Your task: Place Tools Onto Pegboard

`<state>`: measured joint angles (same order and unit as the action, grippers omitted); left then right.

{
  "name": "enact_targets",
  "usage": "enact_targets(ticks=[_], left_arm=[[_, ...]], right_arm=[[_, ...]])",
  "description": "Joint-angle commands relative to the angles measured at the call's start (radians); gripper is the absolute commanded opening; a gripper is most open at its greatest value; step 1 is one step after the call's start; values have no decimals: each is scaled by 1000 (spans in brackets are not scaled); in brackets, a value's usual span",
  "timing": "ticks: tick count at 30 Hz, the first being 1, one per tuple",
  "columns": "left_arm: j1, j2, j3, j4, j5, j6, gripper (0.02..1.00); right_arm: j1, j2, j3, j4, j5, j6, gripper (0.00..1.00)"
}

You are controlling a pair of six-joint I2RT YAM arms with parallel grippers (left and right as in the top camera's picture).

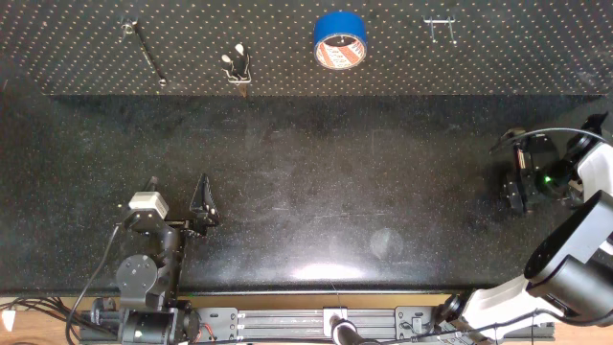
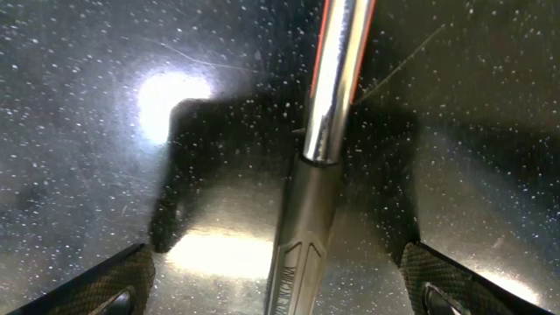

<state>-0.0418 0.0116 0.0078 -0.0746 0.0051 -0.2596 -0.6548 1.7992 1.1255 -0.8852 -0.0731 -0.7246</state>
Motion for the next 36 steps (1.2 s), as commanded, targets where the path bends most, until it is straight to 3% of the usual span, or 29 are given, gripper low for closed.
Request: enact_targets(ticks=[1, 3, 4, 5, 6, 9, 10, 16, 17, 20, 21, 22, 24, 29, 32, 36], left_arm=[[2, -8, -2, -5, 7, 5, 993], [2, -8, -2, -5, 7, 5, 993], [2, -8, -2, -5, 7, 5, 993], [2, -8, -2, -5, 7, 5, 993], [2, -8, -2, -5, 7, 5, 996], [2, -8, -2, -5, 7, 5, 993], [2, -8, -2, -5, 7, 5, 993], [2, -8, -2, -5, 7, 5, 993], [2, -8, -2, -5, 7, 5, 993], [2, -8, -2, -5, 7, 5, 993], [2, -8, -2, -5, 7, 5, 993], [2, -8, -2, -5, 7, 5, 993], [2, -8, -2, -5, 7, 5, 993], [2, -8, -2, -5, 7, 5, 993], [2, -8, -2, -5, 7, 5, 993], [2, -8, -2, -5, 7, 5, 993]], right_arm=[[-3, 60, 11, -6, -10, -9, 932], [-3, 61, 11, -6, -10, 3, 925], [-3, 61, 11, -8, -10, 18, 741], [-3, 61, 11, -11, -8, 25, 257], [-3, 61, 11, -10, 9, 44, 198], [-3, 61, 11, -10, 13, 77, 191], [-3, 61, 11, -10, 13, 77, 77], [-2, 55, 8, -18, 1, 83, 73], [0, 32, 2, -13, -42, 90, 73], [29, -231, -102, 128, -280, 156, 75], [55, -383, -175, 220, -349, 210, 77], [82, -504, -236, 299, -368, 319, 75], [173, -776, -355, 369, -371, 558, 75], [437, -1146, -515, 549, -370, 642, 75], [519, -1039, -533, 735, -369, 664, 75], [526, -813, -533, 1010, -369, 770, 73]])
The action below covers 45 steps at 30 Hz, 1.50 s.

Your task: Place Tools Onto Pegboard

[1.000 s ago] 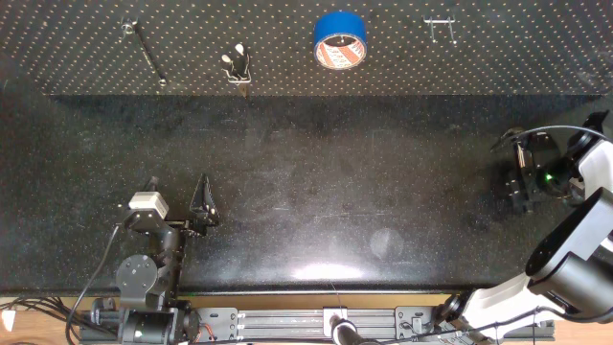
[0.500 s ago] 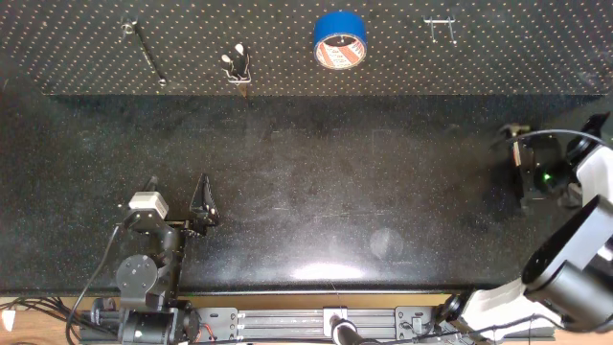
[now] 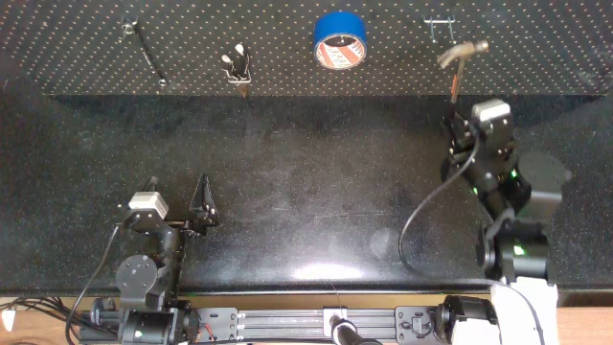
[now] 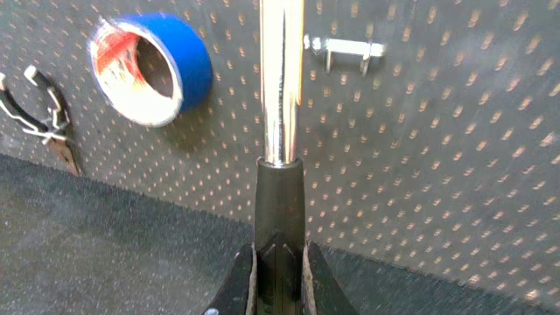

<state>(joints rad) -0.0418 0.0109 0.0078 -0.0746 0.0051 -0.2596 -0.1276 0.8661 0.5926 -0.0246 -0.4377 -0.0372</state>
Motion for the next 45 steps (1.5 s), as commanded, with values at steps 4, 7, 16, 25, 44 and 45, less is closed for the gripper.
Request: enact_targets(ticks=[4, 7, 16, 25, 44, 45], left_arm=[[2, -7, -2, -5, 7, 5, 993], [2, -7, -2, -5, 7, 5, 993], [2, -7, -2, -5, 7, 5, 996], [2, -7, -2, -5, 7, 5, 993], [2, -7, -2, -5, 7, 5, 993], [2, -7, -2, -5, 7, 5, 993]], right_arm=[[7, 287, 11, 345, -29, 184, 75], [29, 392, 64, 372, -28, 209, 75], [37, 606, 155, 424, -27, 209, 75], [39, 641, 175, 424, -27, 209, 915], [-87, -864, -362, -368, 10, 51, 939], [-87, -864, -362, -402, 10, 51, 936]])
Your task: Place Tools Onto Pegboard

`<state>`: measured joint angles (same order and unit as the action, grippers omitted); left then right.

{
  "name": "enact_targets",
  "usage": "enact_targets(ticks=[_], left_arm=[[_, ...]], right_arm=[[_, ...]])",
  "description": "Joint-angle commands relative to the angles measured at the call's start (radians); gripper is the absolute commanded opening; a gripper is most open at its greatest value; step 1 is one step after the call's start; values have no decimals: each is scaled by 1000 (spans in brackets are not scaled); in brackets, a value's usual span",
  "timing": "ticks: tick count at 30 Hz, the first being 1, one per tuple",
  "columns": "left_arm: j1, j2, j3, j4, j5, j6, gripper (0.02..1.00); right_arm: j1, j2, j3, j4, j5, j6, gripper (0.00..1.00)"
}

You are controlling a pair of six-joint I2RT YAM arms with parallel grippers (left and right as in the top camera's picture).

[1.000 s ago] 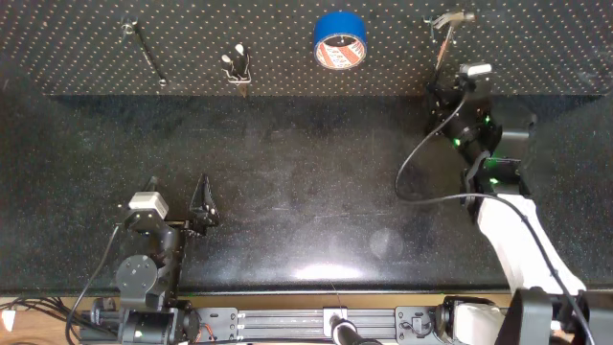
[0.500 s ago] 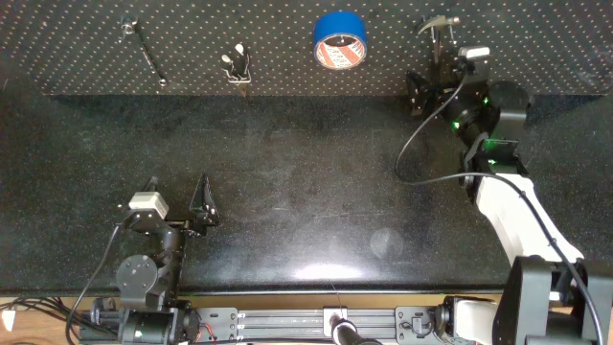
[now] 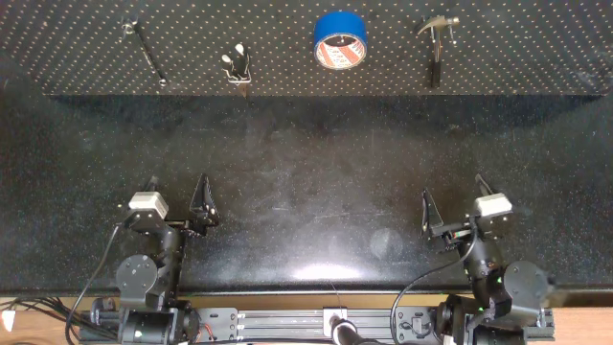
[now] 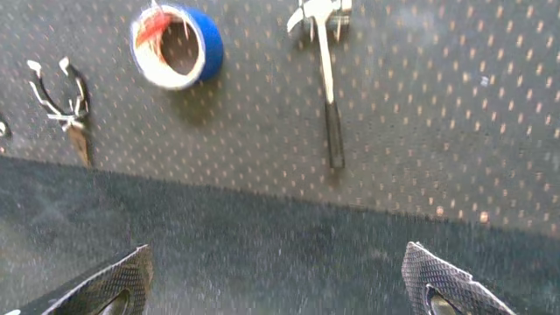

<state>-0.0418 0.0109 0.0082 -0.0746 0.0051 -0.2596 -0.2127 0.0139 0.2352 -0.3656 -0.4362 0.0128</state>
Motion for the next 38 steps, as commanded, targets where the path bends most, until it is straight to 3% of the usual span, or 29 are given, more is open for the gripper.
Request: enact_targets(ticks=[1, 5, 8, 9, 12, 14, 16, 38], left_arm=[[2, -7, -3, -5, 7, 5, 993], [2, -7, -3, -5, 7, 5, 993], [2, -7, -3, -5, 7, 5, 993], [2, -7, -3, -5, 7, 5, 993], [2, -7, -3, -5, 7, 5, 993], [2, -7, -3, -5, 7, 5, 993], [2, -7, -3, -5, 7, 5, 993], [2, -7, -3, -5, 7, 5, 993]], right_arm=[[-2, -12, -5, -91, 9, 1, 936], [-2, -11, -5, -296, 9, 1, 939], [4, -13, -12, -463, 112, -45, 939], [27, -13, -20, -384, 111, -44, 941], [90, -13, -230, 371, 272, -45, 941], [99, -14, -231, 362, 277, -45, 943], [198, -14, -231, 296, 399, -45, 943], [174, -13, -231, 298, 396, -44, 945]])
